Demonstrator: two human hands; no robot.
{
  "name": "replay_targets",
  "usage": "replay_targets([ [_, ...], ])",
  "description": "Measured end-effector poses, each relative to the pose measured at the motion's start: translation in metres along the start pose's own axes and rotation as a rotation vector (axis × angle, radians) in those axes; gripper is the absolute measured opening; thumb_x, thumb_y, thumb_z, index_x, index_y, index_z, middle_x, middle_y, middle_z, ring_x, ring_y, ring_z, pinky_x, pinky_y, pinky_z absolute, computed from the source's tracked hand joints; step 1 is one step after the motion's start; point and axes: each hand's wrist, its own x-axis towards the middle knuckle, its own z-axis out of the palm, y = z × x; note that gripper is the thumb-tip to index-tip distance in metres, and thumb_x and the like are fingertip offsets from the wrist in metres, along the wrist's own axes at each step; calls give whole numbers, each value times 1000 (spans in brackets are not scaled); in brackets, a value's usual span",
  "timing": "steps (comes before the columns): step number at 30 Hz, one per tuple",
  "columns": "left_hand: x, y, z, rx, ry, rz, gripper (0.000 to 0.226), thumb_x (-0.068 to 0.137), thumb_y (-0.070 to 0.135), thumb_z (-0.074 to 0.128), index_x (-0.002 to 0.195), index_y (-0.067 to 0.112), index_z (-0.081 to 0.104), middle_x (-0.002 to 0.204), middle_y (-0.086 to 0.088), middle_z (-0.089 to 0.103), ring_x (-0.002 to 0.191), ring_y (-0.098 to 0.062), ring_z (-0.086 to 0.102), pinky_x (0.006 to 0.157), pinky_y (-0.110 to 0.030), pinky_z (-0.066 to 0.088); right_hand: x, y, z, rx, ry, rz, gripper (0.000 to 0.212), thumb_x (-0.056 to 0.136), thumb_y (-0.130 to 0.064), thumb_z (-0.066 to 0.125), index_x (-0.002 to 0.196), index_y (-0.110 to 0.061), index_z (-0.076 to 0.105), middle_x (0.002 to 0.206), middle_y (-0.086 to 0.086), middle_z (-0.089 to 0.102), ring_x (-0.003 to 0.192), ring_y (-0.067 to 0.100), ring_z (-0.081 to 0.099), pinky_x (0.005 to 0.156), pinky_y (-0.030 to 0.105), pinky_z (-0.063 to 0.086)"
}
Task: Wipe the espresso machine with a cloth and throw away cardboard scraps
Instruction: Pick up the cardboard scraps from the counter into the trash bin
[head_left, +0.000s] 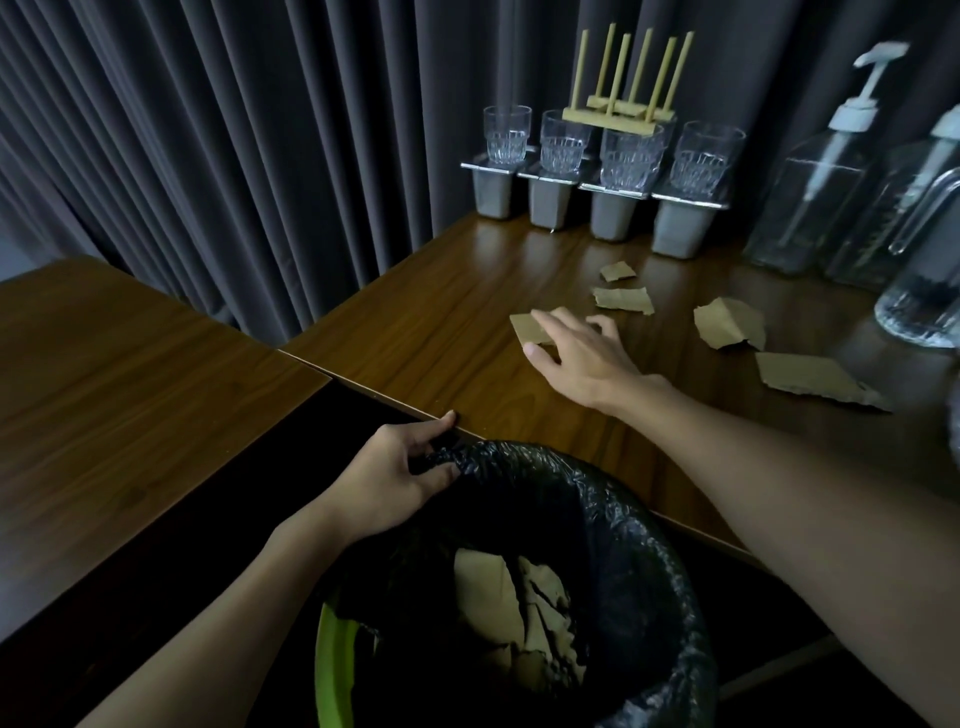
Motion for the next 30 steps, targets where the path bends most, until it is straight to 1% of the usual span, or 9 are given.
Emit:
replay_targets([
  [2,-1,2,0,-3,-4,-11,63,91,14,69,148,18,43,127,13,58,118,-5,56,92,0,39,-15,-4,-3,46,6,-27,54,102,-48,29,149,-23,32,141,-7,42,127,13,37,110,37,19],
  [6,-1,4,-1,0,-19,-11,64,92,16,69,150,17,41,134,13,51,125,-8,53,103,-15,41,-41,-8,-1,141,74,-96,46,100,-45,32,137,-22,50,124,-8,53,117,10,46,103,38,27],
  [9,-2,6,0,8,-8,-11,64,93,17,68,150,16,40,135,11,49,124,-6,48,98,-12,37,-57,-8,-1,183,143,-108,46,96,-45,33,124,-21,60,118,-8,52,115,12,44,101,40,29],
  [11,-3,7,0,18,-7,-8,64,93,17,68,151,15,40,139,6,52,120,-4,46,98,-13,37,-61,-8,-1,183,121,-55,45,97,-45,37,130,-23,57,133,-5,45,126,15,37,107,41,25],
  [14,-4,9,1,24,-13,-7,65,94,17,67,151,14,38,143,2,52,120,-4,45,99,-15,36,-62,-9,-2,160,-31,7,44,100,-43,40,141,-29,47,149,-4,37,139,14,28,112,38,16],
  [20,-5,11,1,3,-26,-20,65,94,16,66,152,13,37,145,-2,52,128,-14,50,99,-18,39,-72,-15,-8,237,2,52,26,97,-41,50,117,-28,61,142,0,46,134,19,37,106,35,20],
  [23,-6,12,1,6,-30,-25,65,94,16,66,152,13,36,146,-3,51,131,-18,49,98,-17,37,-73,-19,-11,270,3,90,25,92,-37,60,113,-24,54,126,-3,53,117,18,48,99,33,24],
  [27,-6,12,1,3,-33,-39,66,95,17,66,153,13,35,147,-4,50,134,-22,48,97,-16,36,-77,-19,-18,563,16,256,49,85,-23,71,126,-21,45,117,2,51,104,19,54,97,40,43],
  [30,-5,12,0,0,-37,-38,66,94,17,66,152,12,36,147,-4,51,132,-22,49,97,-17,37,-85,-23,-31,877,74,361,39,88,-5,67,124,-13,53,112,8,59,100,18,61,83,29,54],
])
